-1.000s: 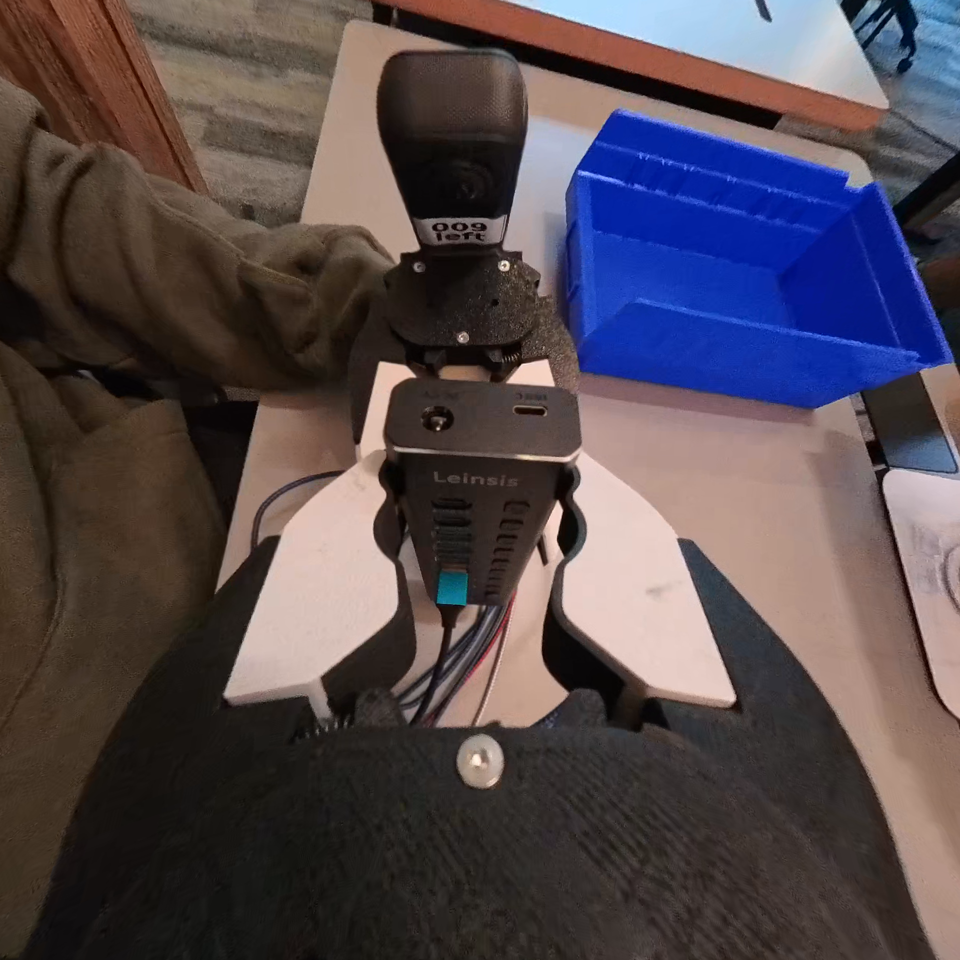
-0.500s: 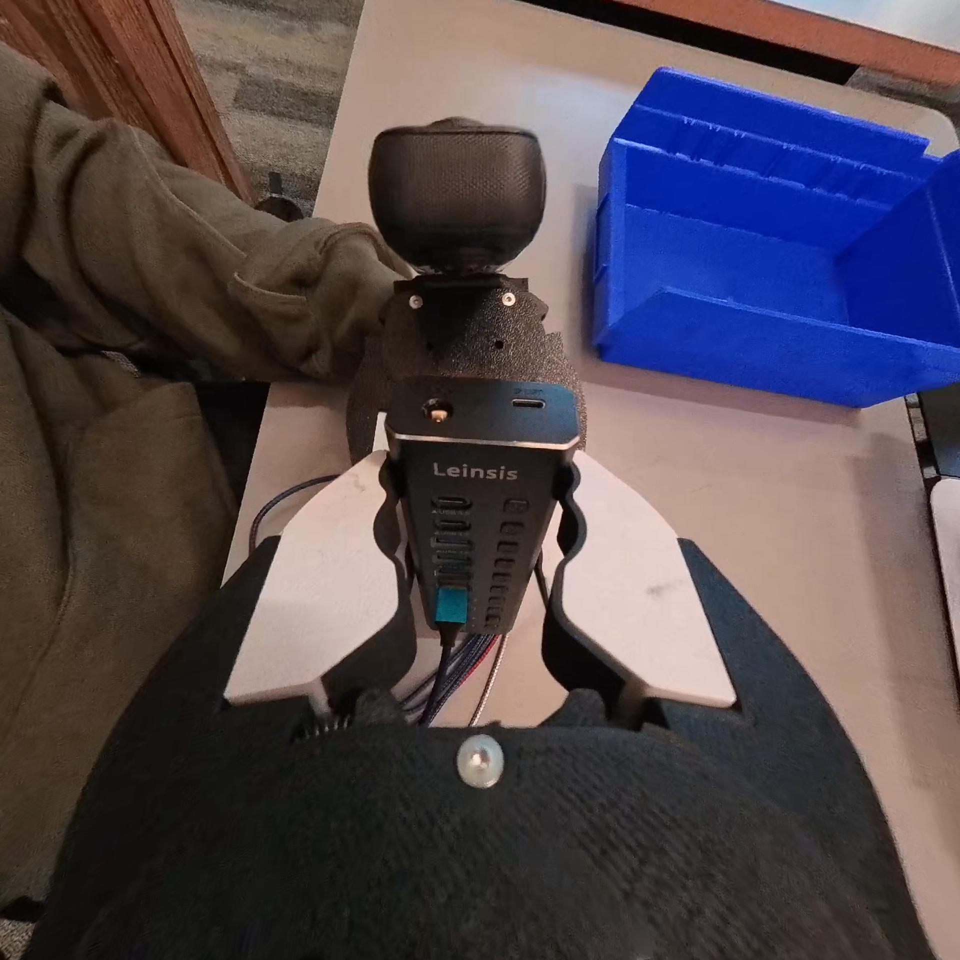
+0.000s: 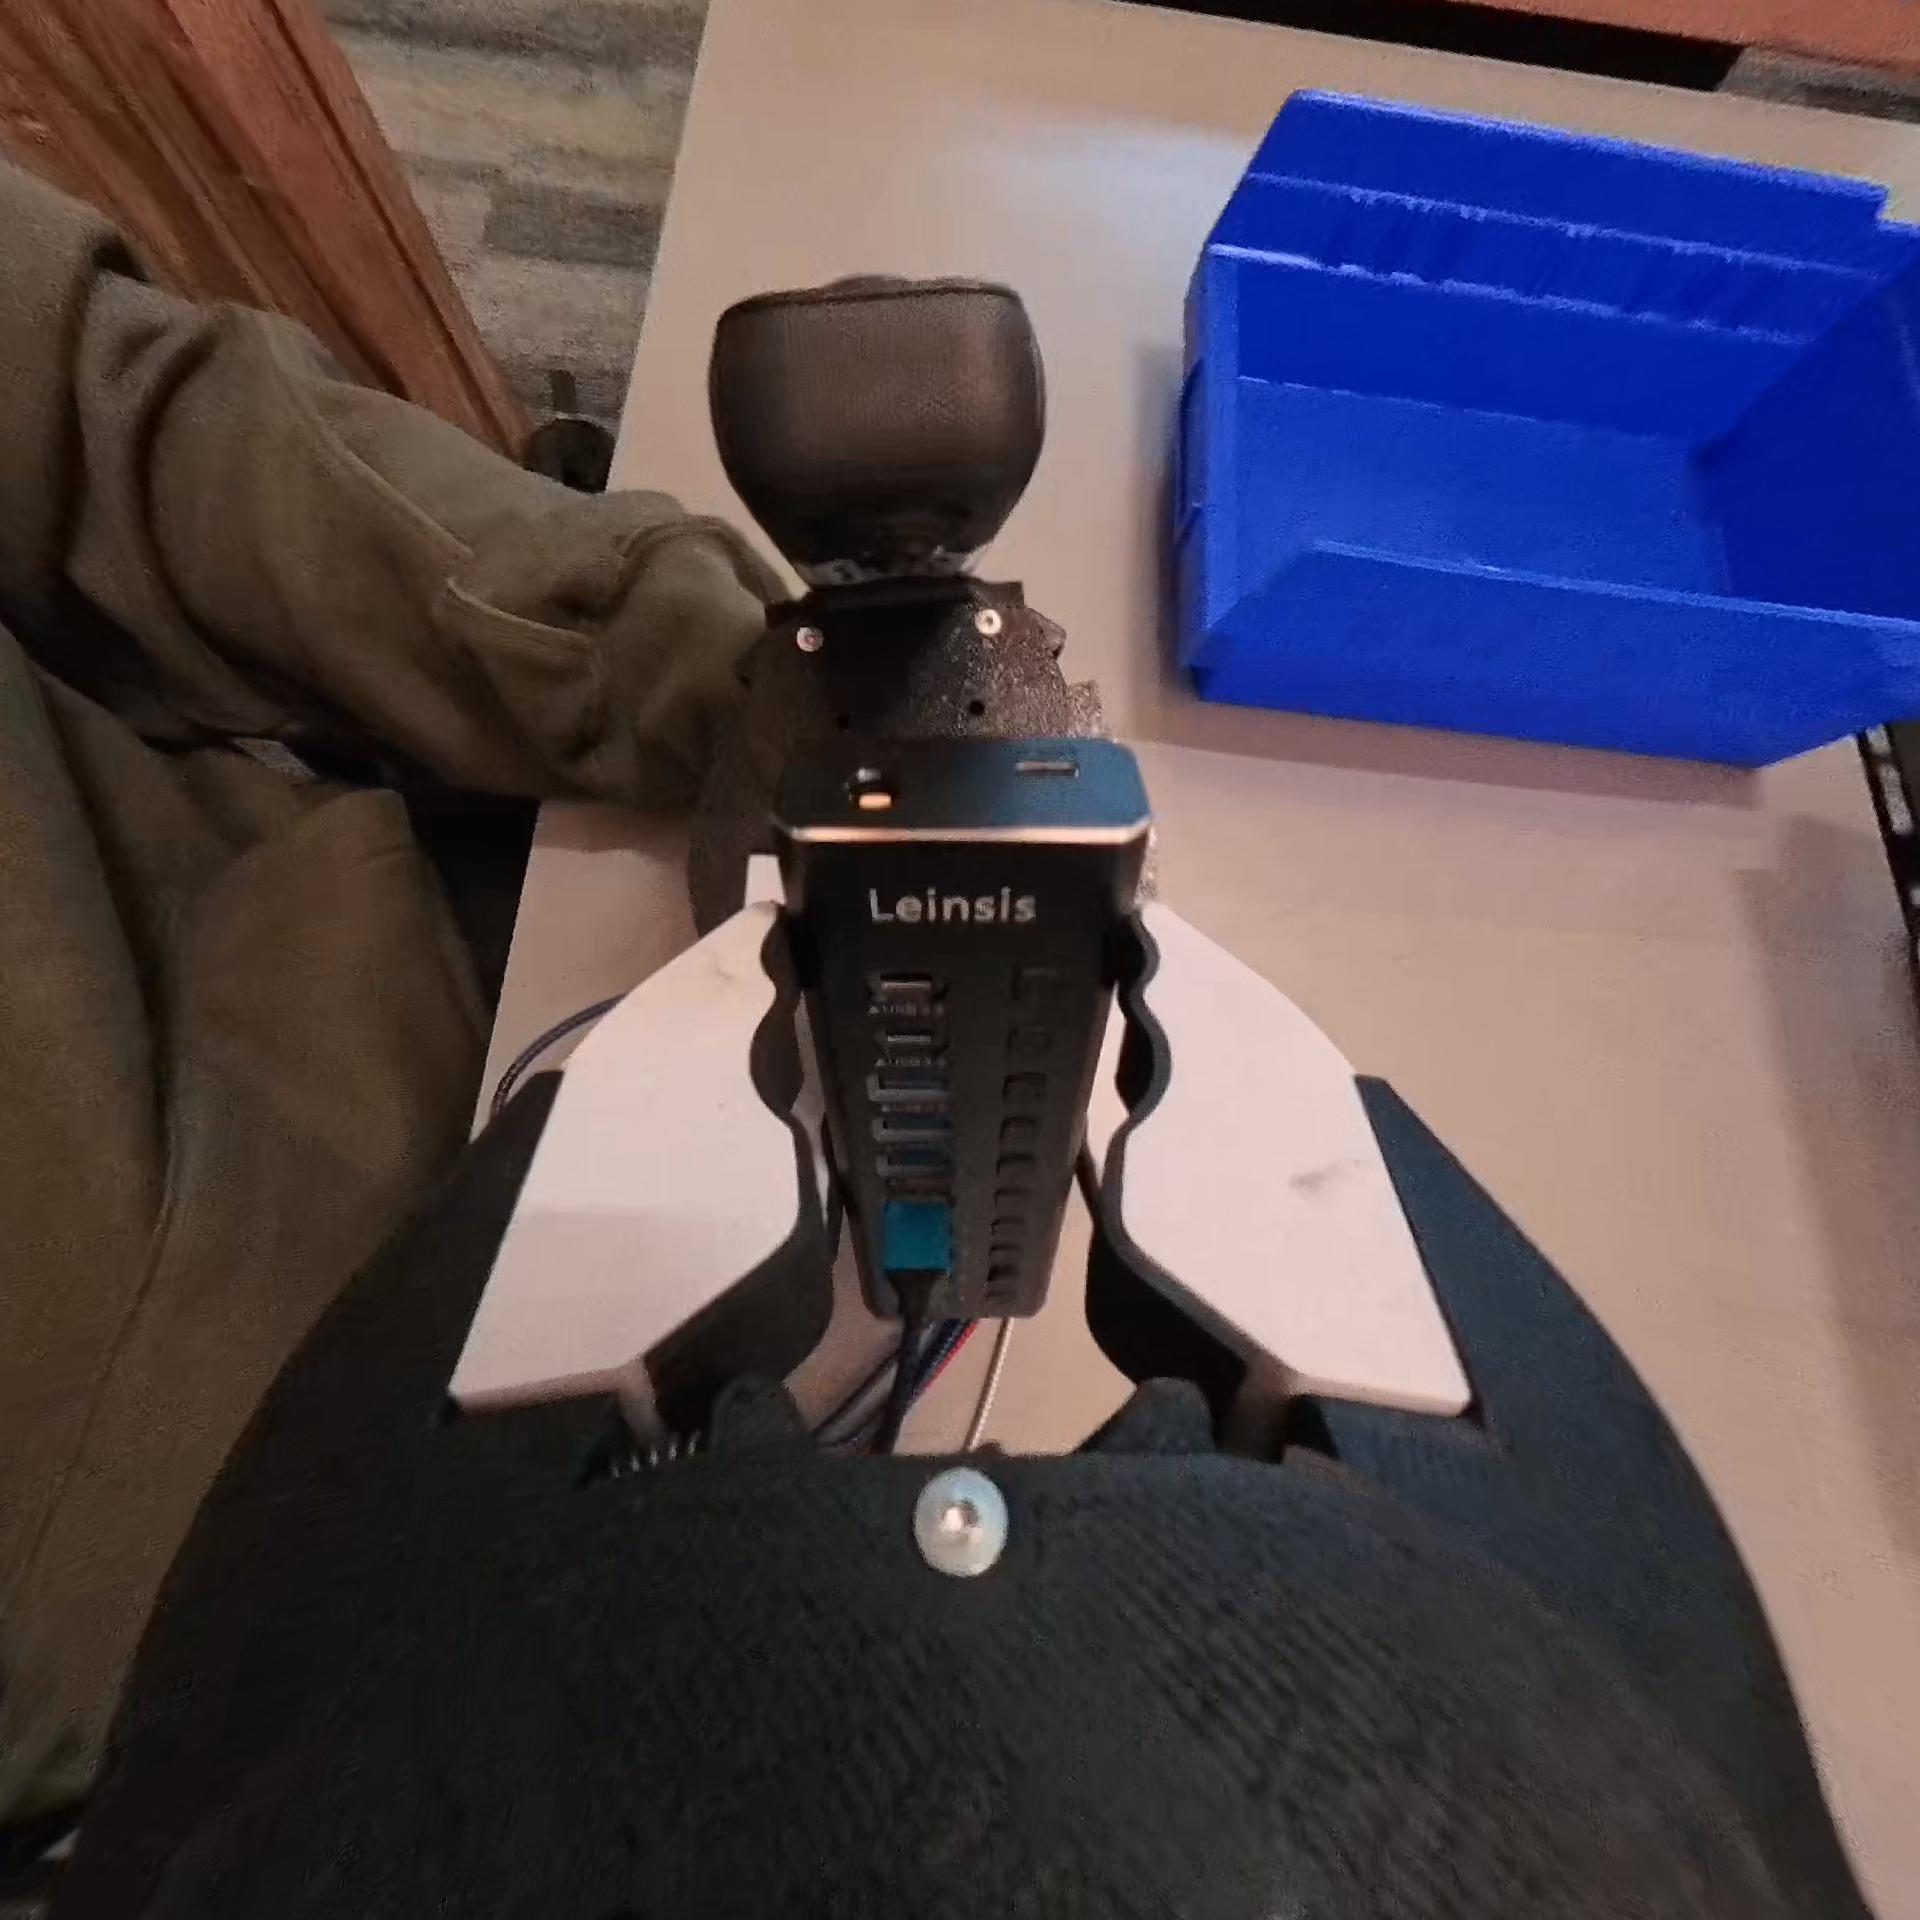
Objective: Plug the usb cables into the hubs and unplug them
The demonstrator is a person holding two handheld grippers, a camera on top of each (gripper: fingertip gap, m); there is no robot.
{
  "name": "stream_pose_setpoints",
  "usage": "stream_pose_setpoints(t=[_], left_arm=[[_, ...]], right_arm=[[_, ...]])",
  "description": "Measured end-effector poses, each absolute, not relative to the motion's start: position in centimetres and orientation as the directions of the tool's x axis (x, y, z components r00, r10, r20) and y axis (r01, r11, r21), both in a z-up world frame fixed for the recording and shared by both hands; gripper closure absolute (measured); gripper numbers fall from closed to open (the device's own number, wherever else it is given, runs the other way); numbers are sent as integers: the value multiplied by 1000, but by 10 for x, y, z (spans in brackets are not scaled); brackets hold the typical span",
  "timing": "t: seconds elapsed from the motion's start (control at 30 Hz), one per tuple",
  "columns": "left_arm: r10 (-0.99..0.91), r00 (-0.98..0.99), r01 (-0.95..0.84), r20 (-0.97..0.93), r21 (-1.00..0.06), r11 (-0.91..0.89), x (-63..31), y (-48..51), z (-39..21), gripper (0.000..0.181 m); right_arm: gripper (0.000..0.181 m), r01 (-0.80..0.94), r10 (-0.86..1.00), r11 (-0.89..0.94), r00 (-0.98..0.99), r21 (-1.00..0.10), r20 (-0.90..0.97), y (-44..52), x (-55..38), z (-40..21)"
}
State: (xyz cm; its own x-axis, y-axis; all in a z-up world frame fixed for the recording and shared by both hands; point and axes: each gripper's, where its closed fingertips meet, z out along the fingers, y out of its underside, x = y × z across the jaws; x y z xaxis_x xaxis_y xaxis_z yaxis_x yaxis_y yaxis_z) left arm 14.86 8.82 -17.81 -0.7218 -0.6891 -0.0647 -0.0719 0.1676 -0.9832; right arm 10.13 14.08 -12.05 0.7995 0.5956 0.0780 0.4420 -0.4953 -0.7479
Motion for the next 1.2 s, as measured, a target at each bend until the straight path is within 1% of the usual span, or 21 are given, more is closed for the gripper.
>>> stream_pose_setpoints(t=[0.07, 0.1, 0.13, 0.17, 0.2, 0.27, 0.4, 0.43, 0.5, 0.57, 0.7, 0.77, 0.8, 0.87, 1.0, 1.2], left_arm=[[-708, -705, -97, -34, -985, 145, 150, 96, -175, 120], [-727, -687, -105, -29, -985, 139, 151, 102, -172, 120], [-737, -676, -112, -23, -985, 134, 151, 108, -170, 120], [-744, -667, -109, -32, -984, 139, 150, 114, -167, 120], [-750, -659, -102, -47, -983, 151, 149, 118, -165, 120], [-753, -656, -125, -51, -977, 174, 148, 123, -167, 120], [-741, -668, -142, -72, -965, 221, 147, 122, -176, 120], [-739, -669, -139, -81, -963, 231, 147, 121, -177, 120], [-726, -681, -133, -95, -959, 250, 145, 118, -178, 120], [-724, -682, -138, -103, -954, 266, 146, 116, -180, 120], [-716, -687, -138, -122, -946, 293, 146, 114, -185, 120], [-719, -685, -144, -116, -946, 290, 147, 113, -186, 120], [-720, -684, -139, -119, -947, 288, 147, 114, -185, 120], [-713, -691, -136, -122, -946, 294, 146, 113, -186, 120], [-716, -685, -127, -136, -945, 300, 147, 114, -186, 120], [-712, -683, -121, -164, -935, 332, 147, 112, -190, 121]], right_arm=[[112, 471, 537, -536, 831, -701, 148, 136, 117, -126], [112, 491, 513, -561, 838, -667, 186, 130, 126, -130], [116, 509, 503, -572, 837, -643, 216, 124, 131, -135], [124, 518, 499, -564, 834, -643, 234, 121, 133, -139], [132, 515, 500, -555, 834, -653, 233, 120, 131, -143], [137, 503, 483, -553, 843, -665, 236, 121, 131, -151], [161, 555, 470, -497, 818, -667, 330, 126, 134, -148], [167, 554, 478, -500, 818, -666, 322, 125, 133, -148], [165, 528, 506, -529, 825, -665, 252, 122, 129, -153], [172, 524, 532, -539, 819, -660, 215, 118, 127, -158], [165, 525, 541, -564, 818, -638, 195, 115, 128, -163], [161, 544, 542, -586, 814, -601, 208, 112, 132, -169], [162, 557, 544, -589, 809, -586, 222, 112, 134, -171], [167, 549, 549, -578, 809, -603, 210, 112, 131, -169], [168, 514, 540, -600, 825, -613, 164, 113, 132, -171], [168, 538, 553, -606, 815, -586, 175, 113, 130, -176]])
